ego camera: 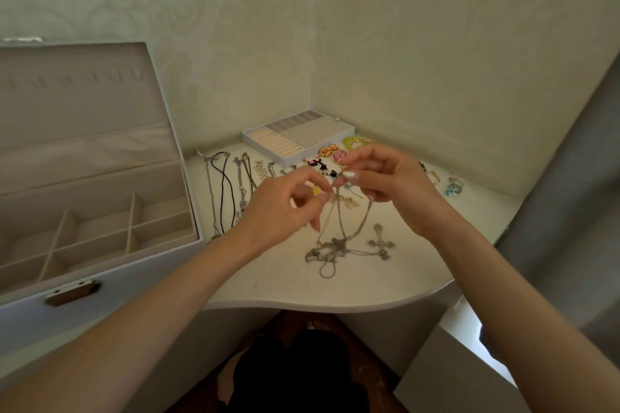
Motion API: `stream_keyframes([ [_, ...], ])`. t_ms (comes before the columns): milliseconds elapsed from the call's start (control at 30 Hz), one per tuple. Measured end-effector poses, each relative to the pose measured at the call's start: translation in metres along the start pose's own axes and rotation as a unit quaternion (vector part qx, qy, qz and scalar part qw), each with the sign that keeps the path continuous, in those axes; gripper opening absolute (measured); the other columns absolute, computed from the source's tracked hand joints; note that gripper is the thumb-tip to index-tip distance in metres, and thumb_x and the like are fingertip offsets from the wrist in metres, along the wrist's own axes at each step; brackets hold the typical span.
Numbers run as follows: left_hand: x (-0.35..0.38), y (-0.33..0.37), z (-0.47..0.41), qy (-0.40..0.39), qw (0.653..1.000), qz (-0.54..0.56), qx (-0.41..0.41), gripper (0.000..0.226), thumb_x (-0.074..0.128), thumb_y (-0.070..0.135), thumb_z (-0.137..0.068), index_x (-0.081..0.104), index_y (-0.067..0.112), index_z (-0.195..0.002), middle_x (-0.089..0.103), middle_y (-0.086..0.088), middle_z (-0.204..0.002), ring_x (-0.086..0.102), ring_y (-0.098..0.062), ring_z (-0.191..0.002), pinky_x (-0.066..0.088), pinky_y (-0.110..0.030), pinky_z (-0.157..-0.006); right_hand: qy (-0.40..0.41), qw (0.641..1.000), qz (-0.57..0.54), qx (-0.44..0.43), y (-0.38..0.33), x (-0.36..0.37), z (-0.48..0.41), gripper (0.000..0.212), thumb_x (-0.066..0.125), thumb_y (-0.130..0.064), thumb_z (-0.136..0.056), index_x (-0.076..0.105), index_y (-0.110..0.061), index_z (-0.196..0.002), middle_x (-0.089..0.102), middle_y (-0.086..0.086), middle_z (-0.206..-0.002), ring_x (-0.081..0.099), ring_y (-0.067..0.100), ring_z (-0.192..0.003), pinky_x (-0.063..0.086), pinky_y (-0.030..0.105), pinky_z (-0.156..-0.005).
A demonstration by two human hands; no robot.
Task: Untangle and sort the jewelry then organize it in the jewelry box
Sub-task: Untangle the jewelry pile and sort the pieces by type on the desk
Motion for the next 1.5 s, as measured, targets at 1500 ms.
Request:
stream_keyframes([
  [1500, -0.026, 0.007, -0.019, 0.051, 0.950, 0.308, -0.009, 0.031, 0.052, 0.024, -0.087, 0.054, 0.021, -0.056, 0.039, 0.002, -0.049, 0.036, -0.012, -0.043, 0.040, -0.022, -0.047, -0.019, 0.998, 0.049, 0.034, 0.017, -0.043, 0.011, 0.035, 0.074, -0.040, -0.078, 0.061, -0.012, -0.060, 0.048, 0.003, -0.050, 0.055, 0.016, -0.057, 0.045, 0.012, -0.067],
])
Point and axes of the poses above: each hand's wrist, its own z-axis away from the middle knuckle, its own x-axis out of the palm, y = z × x, the point moved 3 cm from there along -z, towards the middle knuckle
